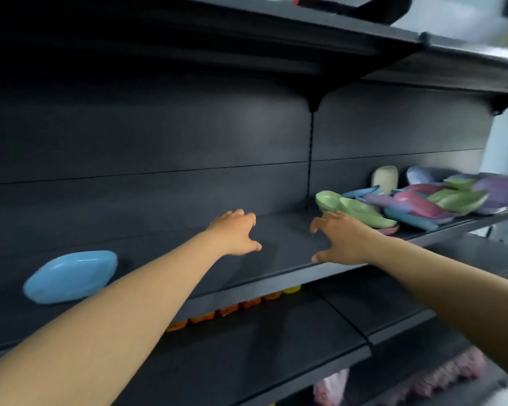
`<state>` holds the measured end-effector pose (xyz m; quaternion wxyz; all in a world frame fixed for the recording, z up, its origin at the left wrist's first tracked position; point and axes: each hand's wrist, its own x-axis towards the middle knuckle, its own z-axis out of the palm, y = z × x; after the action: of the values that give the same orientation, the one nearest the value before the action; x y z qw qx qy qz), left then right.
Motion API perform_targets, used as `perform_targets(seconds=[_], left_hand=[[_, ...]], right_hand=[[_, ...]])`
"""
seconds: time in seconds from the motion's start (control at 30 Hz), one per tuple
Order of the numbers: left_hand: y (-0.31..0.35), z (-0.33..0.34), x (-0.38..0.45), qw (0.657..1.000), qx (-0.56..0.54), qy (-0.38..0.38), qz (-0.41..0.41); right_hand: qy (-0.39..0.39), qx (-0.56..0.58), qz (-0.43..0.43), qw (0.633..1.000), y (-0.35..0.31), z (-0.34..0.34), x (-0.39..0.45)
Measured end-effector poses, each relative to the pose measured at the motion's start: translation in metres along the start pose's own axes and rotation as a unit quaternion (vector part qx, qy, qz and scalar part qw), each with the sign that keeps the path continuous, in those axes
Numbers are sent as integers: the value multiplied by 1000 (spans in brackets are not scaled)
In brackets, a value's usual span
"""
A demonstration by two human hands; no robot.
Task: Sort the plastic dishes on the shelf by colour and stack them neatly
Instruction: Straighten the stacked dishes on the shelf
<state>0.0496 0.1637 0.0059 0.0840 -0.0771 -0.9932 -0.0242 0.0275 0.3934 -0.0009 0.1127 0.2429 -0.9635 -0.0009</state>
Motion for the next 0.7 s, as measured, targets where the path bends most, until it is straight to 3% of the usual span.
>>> perform_targets(seconds=[0.37,0.7], left_hand=[[93,19,112,999,-48,-11,16],[105,30,268,990,-139,-18,-31]], right_hand=[[29,37,50,998,134,4,-6],[-29,94,56,994,249,2,95]])
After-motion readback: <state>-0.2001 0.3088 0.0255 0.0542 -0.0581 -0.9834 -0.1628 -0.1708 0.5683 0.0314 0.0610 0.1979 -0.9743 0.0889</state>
